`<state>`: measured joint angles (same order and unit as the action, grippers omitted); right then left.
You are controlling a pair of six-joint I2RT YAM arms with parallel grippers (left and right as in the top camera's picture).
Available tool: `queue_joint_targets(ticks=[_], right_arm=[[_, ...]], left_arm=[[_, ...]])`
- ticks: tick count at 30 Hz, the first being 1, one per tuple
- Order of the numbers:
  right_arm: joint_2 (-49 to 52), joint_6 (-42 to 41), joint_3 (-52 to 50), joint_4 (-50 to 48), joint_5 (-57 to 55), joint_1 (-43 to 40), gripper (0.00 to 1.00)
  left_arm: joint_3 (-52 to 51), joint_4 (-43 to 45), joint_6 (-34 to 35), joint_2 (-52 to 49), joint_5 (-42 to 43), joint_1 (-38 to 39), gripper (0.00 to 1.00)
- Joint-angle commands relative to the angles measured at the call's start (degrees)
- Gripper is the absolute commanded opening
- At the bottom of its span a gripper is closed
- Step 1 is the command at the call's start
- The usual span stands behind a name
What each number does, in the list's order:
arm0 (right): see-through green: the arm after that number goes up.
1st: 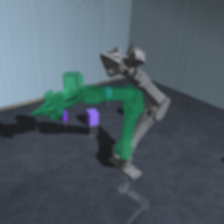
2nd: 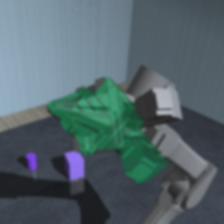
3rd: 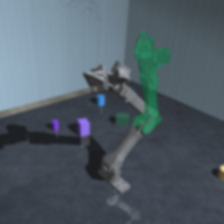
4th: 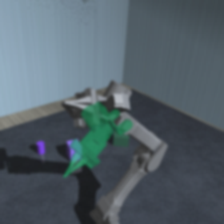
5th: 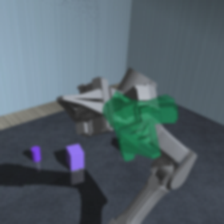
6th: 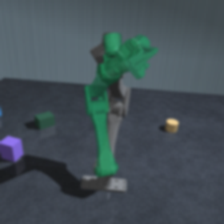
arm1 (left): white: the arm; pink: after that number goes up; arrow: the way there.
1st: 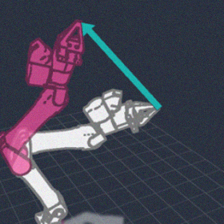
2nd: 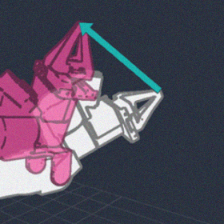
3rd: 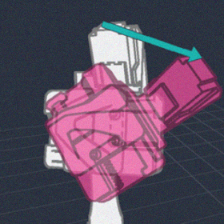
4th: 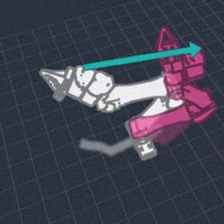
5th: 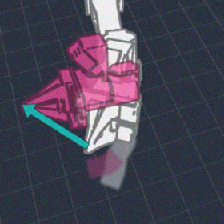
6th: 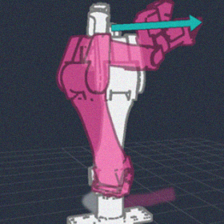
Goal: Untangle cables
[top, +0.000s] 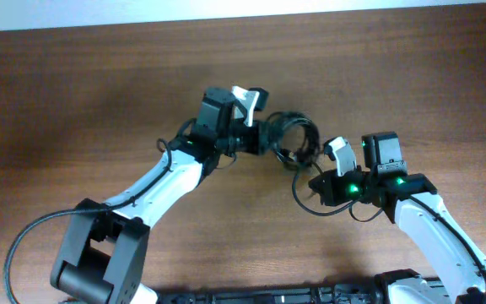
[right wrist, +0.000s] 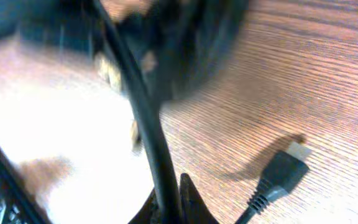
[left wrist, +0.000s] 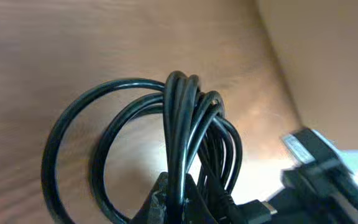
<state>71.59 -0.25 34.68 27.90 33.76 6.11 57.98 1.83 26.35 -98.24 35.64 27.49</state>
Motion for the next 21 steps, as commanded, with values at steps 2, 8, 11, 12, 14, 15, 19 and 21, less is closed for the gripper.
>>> queue_joint_targets(ticks=[2, 8, 11, 12, 14, 15, 19, 21], right_arm=[[0.1, -14.4, 0.2, 1.0, -26.2, 0.1, 0.04], [0.1, -21.9, 3.5, 2.6, -36.9, -16.9, 0.06], [0.1, -20.7, 8.5, 2.3, -20.1, -22.7, 0.52], [0.1, -17.1, 8.7, 0.6, -5.2, -21.6, 0.60], [0.1, -13.5, 8.7, 0.7, 5.1, -17.4, 0.63], [0.1, -12.0, 8.7, 0.6, 7.1, -14.9, 0.65], [0.1, -10.8, 8.7, -5.3, 7.6, -3.4, 0.68], [0.2, -11.0, 8.7, -7.4, 6.9, -1.6, 0.68]], left_arm=[[1.6, -4.9, -4.9, 1.8, -11.5, -5.1, 0.00], [1.6, -8.0, -5.7, 1.9, -11.2, -8.2, 0.00], [1.6, -7.5, -5.7, 1.9, -4.9, -8.1, 0.00], [1.6, -5.2, -5.7, 1.9, -0.2, -8.0, 0.00], [1.6, -0.3, -5.7, 1.9, 2.8, -6.8, 0.00], [1.6, 0.5, -5.7, 1.9, 2.7, -6.2, 0.00], [1.6, 0.5, -5.7, 1.9, 2.5, -1.4, 0.00], [1.6, 0.5, -5.6, 1.9, 2.7, 0.3, 0.00]])
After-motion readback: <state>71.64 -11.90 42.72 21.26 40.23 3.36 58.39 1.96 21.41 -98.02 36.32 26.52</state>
